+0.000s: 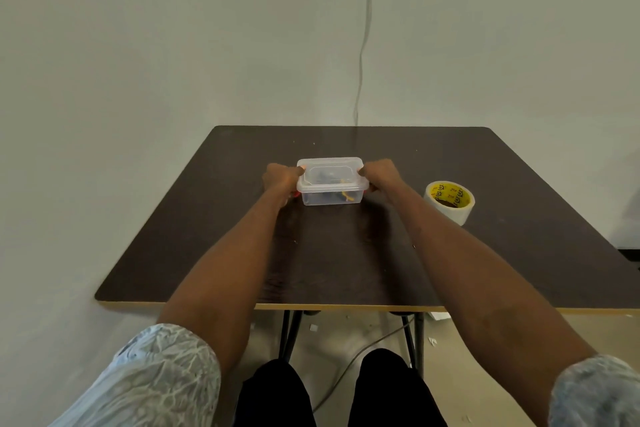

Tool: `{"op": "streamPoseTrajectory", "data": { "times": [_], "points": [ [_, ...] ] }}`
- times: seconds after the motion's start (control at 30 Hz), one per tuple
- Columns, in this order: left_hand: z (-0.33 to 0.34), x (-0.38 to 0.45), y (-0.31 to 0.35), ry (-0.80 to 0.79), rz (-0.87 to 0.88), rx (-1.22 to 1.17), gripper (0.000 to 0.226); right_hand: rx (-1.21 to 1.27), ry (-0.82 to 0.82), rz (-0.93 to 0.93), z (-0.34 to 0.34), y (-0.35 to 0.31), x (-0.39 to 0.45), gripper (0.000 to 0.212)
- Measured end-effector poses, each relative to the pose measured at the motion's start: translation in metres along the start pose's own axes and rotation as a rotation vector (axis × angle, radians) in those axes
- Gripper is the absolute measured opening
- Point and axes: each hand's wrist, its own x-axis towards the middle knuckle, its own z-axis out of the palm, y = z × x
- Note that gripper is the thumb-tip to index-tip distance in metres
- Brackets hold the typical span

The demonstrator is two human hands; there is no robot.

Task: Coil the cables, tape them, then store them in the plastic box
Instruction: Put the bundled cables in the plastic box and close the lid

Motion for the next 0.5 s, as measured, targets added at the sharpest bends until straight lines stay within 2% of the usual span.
{"op": "streamPoseTrajectory", "data": {
  "times": [0.1,0.17,0.3,0.4,0.5],
  "points": [
    [-0.002,0.000,0.000,-0.065,-0.098,-0.104,0.035,0.186,-0.043,0.109,-0.004,0.001,-0.002,0.010],
    [-0.005,-0.002,0.001,-0.095,-0.153,-0.118,0.034,0.231,-0.105,0.189,-0.007,0.004,-0.003,0.020],
    [-0.008,0.001,0.010,-0.162,-0.238,-0.014,0.030,0.159,-0.169,0.312,-0.012,0.004,0.008,0.038],
    [-0.010,-0.002,0.016,-0.223,-0.256,0.113,0.028,0.086,-0.208,0.319,-0.014,0.001,0.011,0.028],
    [-0.012,-0.002,0.017,-0.224,-0.213,0.078,0.017,0.110,-0.243,0.296,-0.016,0.005,0.009,0.020]
  ]
}}
